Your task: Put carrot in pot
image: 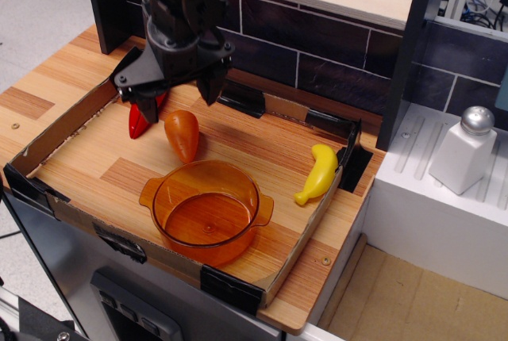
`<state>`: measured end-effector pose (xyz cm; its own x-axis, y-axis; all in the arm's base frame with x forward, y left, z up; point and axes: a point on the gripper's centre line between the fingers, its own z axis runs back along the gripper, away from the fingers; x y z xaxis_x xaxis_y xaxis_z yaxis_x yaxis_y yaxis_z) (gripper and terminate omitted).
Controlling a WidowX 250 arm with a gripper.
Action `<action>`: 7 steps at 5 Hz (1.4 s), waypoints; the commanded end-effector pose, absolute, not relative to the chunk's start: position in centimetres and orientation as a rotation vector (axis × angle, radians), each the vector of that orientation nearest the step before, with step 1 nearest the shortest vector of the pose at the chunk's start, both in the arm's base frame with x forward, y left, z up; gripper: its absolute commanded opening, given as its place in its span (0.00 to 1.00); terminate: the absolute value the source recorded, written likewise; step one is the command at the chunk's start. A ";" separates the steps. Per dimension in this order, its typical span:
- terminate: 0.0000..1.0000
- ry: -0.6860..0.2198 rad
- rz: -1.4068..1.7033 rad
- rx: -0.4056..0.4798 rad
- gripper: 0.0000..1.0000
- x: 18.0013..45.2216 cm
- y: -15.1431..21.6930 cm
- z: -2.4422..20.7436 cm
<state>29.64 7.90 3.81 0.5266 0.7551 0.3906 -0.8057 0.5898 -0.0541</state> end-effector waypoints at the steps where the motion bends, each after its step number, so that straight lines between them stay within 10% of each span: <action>1: 0.00 -0.378 0.939 0.180 1.00 29.4 8.0 2.8; 3: 0.00 -0.387 0.934 0.206 1.00 29.9 8.2 1.4; 4: 0.00 -0.391 0.936 0.193 0.00 29.9 8.1 1.5; 7: 0.00 -0.428 0.924 0.106 0.00 30.3 5.9 8.0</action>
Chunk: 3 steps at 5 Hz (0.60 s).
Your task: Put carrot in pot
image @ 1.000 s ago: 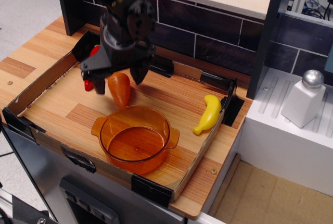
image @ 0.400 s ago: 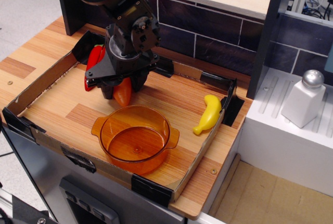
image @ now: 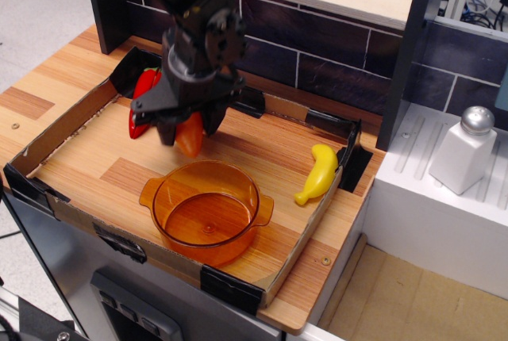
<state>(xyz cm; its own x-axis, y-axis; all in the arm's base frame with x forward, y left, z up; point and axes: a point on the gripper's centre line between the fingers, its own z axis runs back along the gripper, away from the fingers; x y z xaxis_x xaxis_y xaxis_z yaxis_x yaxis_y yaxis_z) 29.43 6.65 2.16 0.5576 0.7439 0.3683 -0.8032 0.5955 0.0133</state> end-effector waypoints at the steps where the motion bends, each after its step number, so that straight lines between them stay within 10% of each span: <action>1: 0.00 -0.393 0.885 0.049 0.00 28.5 4.0 10.2; 3: 0.00 -0.302 0.724 0.088 0.00 23.4 1.4 7.7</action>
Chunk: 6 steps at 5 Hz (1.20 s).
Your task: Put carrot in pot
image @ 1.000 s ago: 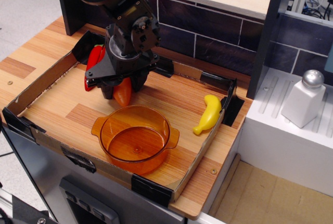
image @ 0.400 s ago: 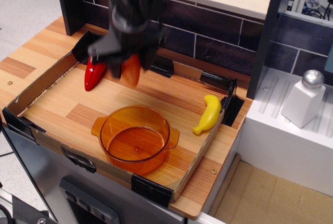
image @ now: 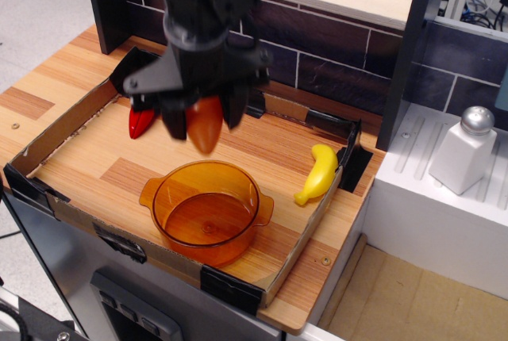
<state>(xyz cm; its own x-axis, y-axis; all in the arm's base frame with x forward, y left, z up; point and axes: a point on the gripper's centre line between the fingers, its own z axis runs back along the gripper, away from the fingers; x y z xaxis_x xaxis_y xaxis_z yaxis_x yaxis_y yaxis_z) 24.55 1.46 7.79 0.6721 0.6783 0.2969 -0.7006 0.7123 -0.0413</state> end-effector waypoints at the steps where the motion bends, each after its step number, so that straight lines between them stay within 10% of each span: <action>1: 0.00 -0.281 0.721 0.117 0.00 23.2 1.4 6.6; 2: 0.00 -0.282 0.720 0.137 1.00 23.3 1.4 6.3; 6: 0.00 -0.261 0.768 0.089 1.00 23.5 2.9 13.2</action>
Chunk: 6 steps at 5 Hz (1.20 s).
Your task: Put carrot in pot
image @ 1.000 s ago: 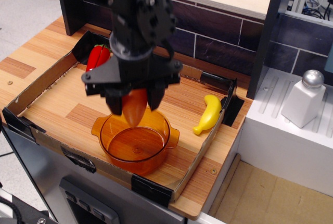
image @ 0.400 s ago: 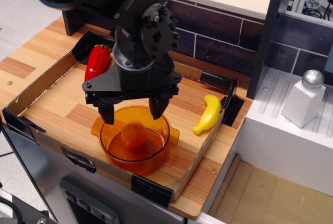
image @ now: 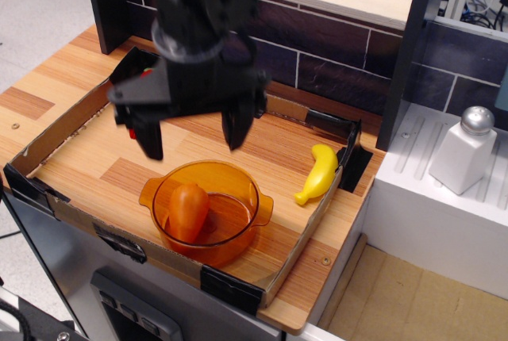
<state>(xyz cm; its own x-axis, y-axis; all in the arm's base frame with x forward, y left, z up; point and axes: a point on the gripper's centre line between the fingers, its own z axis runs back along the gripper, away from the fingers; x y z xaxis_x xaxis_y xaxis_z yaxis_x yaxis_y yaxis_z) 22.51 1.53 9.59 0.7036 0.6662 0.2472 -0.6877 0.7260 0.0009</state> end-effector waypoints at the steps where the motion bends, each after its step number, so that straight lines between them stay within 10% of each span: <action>1: 0.00 -0.219 0.857 0.162 1.00 24.6 4.0 15.7; 5: 0.00 -0.219 0.857 0.162 1.00 24.6 4.0 15.7; 6: 1.00 -0.219 0.857 0.162 1.00 24.6 4.0 15.7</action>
